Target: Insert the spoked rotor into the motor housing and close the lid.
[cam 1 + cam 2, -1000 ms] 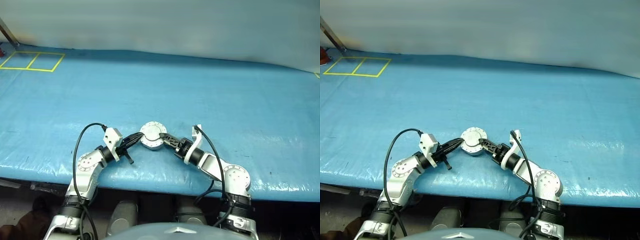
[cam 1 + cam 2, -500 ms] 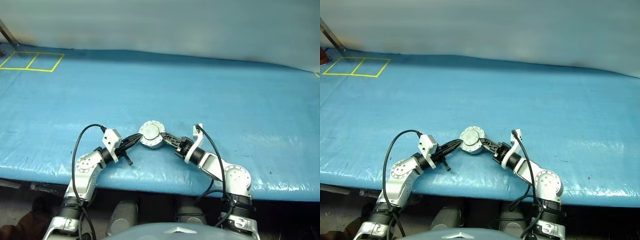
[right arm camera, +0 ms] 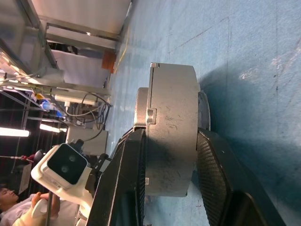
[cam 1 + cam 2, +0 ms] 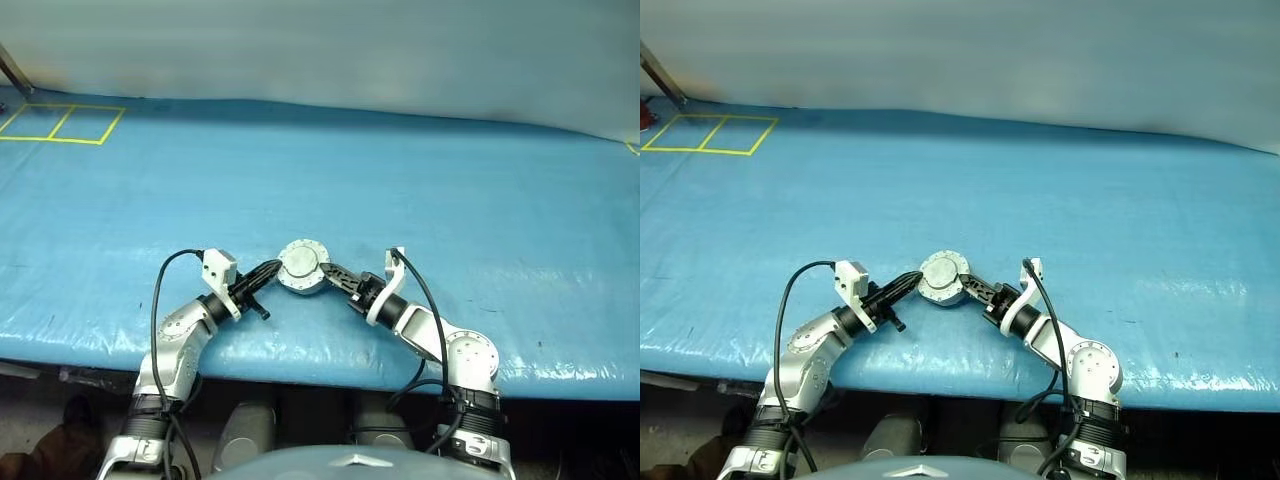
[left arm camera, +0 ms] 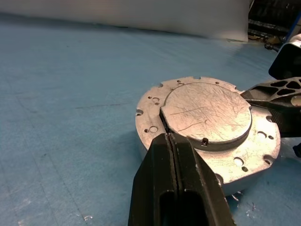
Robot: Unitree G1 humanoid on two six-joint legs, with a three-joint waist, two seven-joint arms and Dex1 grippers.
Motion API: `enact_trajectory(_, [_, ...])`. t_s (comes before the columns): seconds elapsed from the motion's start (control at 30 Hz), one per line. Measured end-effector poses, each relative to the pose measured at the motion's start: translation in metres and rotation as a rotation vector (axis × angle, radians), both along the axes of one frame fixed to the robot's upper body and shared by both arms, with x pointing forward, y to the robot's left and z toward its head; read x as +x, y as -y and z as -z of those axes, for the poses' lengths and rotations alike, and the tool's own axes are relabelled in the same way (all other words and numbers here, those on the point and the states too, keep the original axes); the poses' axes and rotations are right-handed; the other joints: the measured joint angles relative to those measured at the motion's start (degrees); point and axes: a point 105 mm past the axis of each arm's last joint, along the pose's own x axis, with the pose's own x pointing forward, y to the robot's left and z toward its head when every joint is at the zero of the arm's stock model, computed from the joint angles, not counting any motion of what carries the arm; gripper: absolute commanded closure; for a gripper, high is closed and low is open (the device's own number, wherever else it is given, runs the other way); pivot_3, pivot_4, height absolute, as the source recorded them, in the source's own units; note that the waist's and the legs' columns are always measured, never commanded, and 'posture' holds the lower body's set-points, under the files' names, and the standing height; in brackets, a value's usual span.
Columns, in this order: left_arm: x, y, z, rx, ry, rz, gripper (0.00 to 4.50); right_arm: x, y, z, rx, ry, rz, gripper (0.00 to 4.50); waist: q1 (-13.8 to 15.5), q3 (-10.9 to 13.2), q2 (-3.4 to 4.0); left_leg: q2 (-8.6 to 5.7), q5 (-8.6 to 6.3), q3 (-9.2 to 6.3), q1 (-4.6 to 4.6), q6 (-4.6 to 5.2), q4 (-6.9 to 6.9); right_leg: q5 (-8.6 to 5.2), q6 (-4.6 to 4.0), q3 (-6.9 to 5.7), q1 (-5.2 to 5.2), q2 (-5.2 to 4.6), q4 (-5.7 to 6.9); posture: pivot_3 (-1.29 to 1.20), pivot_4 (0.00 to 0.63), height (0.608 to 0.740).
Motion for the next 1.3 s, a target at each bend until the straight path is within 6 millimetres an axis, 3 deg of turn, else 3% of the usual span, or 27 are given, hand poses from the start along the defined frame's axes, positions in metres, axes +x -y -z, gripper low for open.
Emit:
enact_trajectory(0.13, [-0.003, -0.003, -0.002, -0.088, -0.070, -0.006, 3.66, 0.002, 0.003, -0.003, 0.021, 0.004, 0.024, 3.33, -0.09, 0.02, 0.00, 0.00, 0.00, 0.02, -0.19, 0.00, 0.00, 0.00, 0.01, 0.01, -0.20, 0.01, 0.04, 0.00, 0.150, 0.740])
enact_trajectory(0.47, [-0.005, -0.009, -0.023, -0.402, -0.126, -0.032, 0.21, 0.014, -0.002, -0.042, 0.149, 0.096, 0.021, 3.33, -0.13, 0.05, 0.00, 0.02, 0.00, 0.06, -0.22, 0.00, 0.00, 0.00, -0.01, 0.03, -0.26, 0.03, 0.06, 0.00, 0.150, 0.740])
enact_trajectory(0.5, [-0.007, -0.008, -0.024, -0.435, -0.136, -0.022, 0.02, 0.014, -0.003, -0.047, 0.163, 0.106, 0.021, 3.33, -0.12, 0.05, 0.00, 0.02, 0.00, 0.06, -0.22, 0.00, 0.00, 0.00, -0.01, 0.03, -0.26, 0.03, 0.05, 0.00, 0.150, 0.740])
enact_trajectory(0.67, [-0.012, 0.002, -0.030, -0.607, -0.208, 0.041, 0.02, 0.014, -0.005, -0.061, 0.205, 0.130, 0.018, 3.33, -0.11, 0.05, -0.01, 0.02, 0.00, 0.06, -0.23, 0.00, 0.00, -0.01, -0.02, 0.03, -0.26, 0.04, 0.07, 0.00, 0.150, 0.740])
enact_trajectory(0.93, [-0.013, 0.009, -0.046, -0.790, -0.232, 0.097, 0.02, 0.010, -0.016, -0.062, 0.210, 0.119, -0.026, 3.33, -0.11, 0.05, -0.01, 0.03, 0.00, 0.07, -0.23, 0.00, 0.01, -0.01, -0.04, 0.04, -0.26, 0.05, 0.07, 0.00, 0.150, 0.740])
enact_trajectory(1.3, [-0.004, 0.011, -0.061, -0.882, -0.202, 0.093, 0.02, -0.004, -0.027, -0.065, 0.205, 0.145, -0.111, 3.33, -0.09, 0.05, -0.02, 0.02, 0.00, 0.09, -0.23, 0.00, 0.03, -0.01, -0.04, 0.07, -0.25, 0.06, 0.05, 0.00, 0.150, 0.740])
